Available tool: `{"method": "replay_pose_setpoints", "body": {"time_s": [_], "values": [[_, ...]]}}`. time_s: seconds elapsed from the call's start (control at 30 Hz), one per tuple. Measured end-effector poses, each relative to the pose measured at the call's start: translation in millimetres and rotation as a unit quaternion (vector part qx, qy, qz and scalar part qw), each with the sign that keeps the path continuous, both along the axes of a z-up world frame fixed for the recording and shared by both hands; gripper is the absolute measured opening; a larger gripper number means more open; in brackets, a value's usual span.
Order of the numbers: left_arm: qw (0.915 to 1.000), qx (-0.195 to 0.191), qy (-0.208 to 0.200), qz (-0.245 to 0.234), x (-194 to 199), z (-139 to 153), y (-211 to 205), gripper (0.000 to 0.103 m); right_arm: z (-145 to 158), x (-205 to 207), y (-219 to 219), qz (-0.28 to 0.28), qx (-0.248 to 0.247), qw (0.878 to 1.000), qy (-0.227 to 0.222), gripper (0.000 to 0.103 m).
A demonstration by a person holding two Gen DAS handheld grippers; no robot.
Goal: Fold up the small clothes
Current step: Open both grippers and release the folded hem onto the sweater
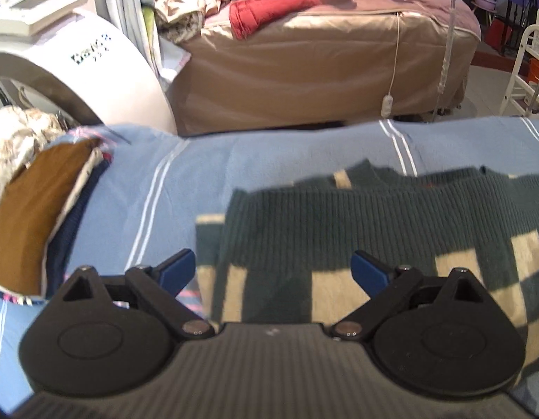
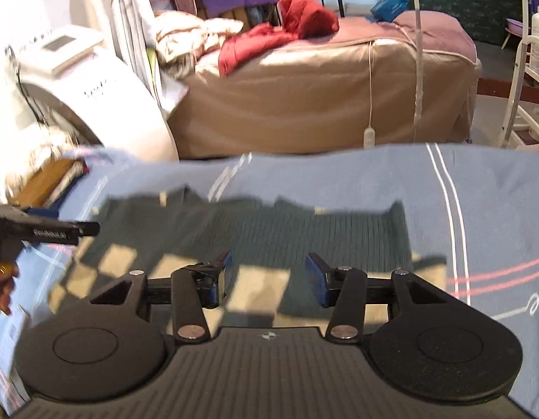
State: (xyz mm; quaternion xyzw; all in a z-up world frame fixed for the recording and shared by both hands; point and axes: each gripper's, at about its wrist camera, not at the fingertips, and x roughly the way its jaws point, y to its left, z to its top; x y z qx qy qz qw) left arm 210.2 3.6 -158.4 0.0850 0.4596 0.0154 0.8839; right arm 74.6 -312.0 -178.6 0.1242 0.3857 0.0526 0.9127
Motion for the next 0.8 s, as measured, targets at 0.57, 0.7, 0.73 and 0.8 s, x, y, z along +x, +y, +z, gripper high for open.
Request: {"method": "replay_pose_setpoints", "body": {"time_s": [0.57, 0.7, 0.73, 0.8], "values": [[0.9990, 0.012, 0.043, 0.003, -11, -65, 12, 0.103, -57, 0, 27, 0.038, -0.092, 0.993, 0.071, 0.091], [0.9992, 0.007, 0.040, -0.005, -10, -68, 15, 0.103, -61, 0, 28, 0.041, -0.097, 0.992, 0.073, 0.097], [0.9992, 0.009, 0.037, -0.008, -10, -69, 14, 0.103, -63, 0, 27, 0.043, -0.100, 0.991, 0.074, 0.098], [0.9993, 0.011, 0.033, -0.010, -11, -70, 13, 0.103, -64, 2, 28, 0.045, -0.103, 0.991, 0.077, 0.103]]}}
